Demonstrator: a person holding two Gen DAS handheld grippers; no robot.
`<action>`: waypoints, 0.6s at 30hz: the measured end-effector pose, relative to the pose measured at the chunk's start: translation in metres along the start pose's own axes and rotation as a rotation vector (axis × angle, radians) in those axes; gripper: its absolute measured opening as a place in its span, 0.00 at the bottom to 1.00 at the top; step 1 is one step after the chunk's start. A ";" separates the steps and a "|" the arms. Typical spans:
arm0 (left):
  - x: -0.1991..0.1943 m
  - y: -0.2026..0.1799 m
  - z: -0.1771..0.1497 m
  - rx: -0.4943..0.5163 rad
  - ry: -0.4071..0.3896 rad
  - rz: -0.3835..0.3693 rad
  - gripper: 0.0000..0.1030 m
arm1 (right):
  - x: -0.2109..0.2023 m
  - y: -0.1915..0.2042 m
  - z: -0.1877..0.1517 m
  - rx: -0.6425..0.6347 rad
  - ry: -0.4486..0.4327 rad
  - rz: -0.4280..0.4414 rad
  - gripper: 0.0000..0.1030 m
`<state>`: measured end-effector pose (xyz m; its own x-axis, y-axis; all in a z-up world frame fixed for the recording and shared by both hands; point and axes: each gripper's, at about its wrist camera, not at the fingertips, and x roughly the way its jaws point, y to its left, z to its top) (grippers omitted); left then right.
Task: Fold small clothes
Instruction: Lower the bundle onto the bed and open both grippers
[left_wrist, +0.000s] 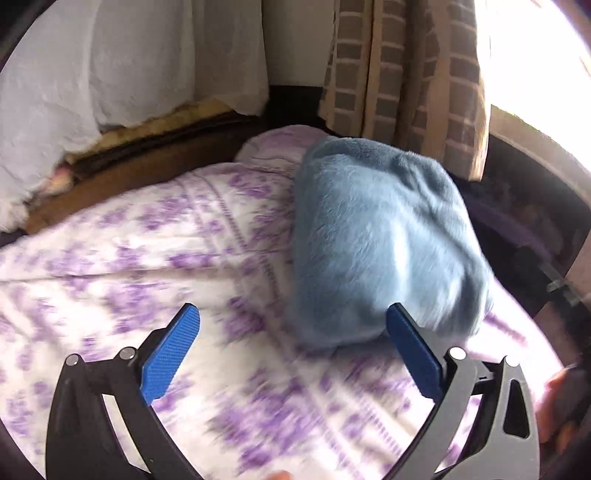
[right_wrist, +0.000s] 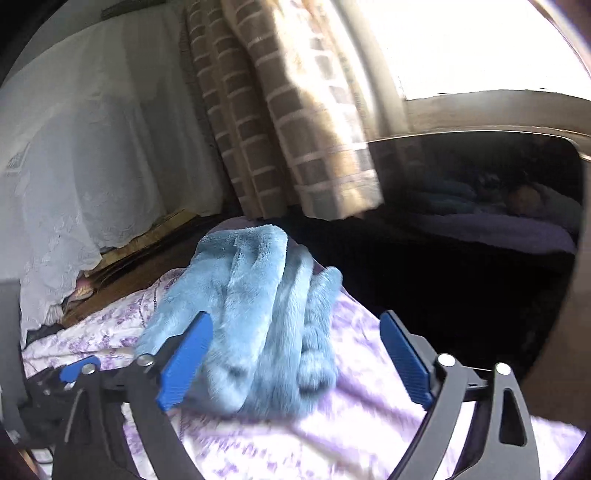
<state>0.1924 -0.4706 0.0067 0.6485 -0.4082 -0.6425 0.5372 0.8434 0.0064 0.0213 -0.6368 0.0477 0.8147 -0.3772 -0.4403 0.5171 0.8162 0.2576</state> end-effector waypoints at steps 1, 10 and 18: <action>-0.011 0.000 -0.006 0.017 -0.010 0.029 0.95 | -0.002 -0.005 -0.001 0.018 0.012 -0.033 0.93; -0.044 0.015 -0.001 0.040 -0.059 0.021 0.95 | -0.037 0.034 -0.026 0.044 -0.037 -0.135 0.95; -0.047 0.019 0.001 0.015 -0.058 0.005 0.95 | -0.026 0.013 -0.031 0.059 -0.028 -0.116 0.95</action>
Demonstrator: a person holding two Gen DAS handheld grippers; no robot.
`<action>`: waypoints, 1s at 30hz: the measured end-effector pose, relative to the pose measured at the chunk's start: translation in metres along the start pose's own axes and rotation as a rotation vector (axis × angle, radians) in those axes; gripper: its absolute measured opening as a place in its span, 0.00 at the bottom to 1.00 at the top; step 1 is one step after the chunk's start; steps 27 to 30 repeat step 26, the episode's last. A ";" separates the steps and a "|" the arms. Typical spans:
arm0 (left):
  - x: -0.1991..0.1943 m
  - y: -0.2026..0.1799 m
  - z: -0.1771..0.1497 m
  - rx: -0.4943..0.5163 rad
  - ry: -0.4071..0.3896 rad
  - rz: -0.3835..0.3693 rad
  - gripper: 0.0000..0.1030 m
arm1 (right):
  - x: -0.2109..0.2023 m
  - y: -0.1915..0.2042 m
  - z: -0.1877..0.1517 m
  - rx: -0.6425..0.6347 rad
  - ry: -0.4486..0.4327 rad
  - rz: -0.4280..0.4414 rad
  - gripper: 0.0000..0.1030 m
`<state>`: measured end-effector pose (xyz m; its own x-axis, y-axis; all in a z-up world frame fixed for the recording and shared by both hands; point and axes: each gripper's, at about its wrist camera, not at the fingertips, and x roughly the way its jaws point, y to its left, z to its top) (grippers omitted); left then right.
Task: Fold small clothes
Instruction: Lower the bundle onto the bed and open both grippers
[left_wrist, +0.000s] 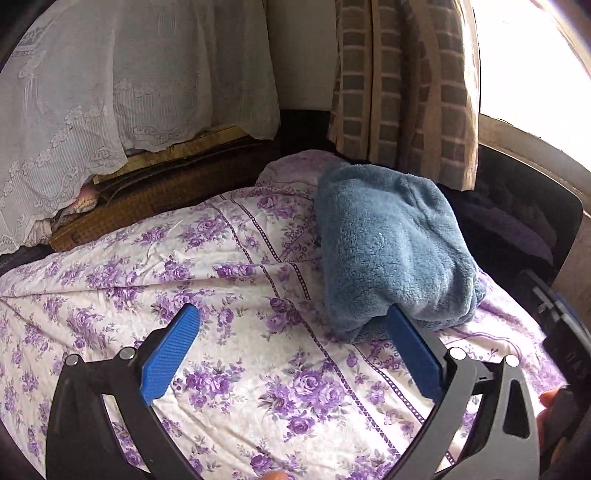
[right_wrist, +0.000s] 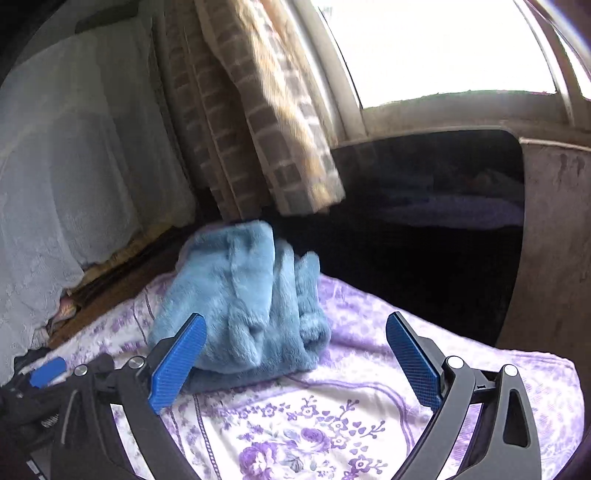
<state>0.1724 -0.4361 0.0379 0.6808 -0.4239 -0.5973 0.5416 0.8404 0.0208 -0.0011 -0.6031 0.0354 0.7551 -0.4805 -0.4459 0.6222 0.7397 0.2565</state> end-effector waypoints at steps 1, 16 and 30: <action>0.001 0.000 0.000 -0.003 0.002 -0.001 0.95 | 0.004 0.002 -0.002 -0.014 0.019 0.000 0.95; -0.008 -0.009 -0.005 0.027 -0.056 0.018 0.95 | 0.006 0.017 -0.008 -0.085 0.033 0.015 0.95; -0.011 -0.012 -0.005 0.030 -0.044 -0.011 0.95 | 0.006 0.017 -0.008 -0.086 0.031 0.013 0.95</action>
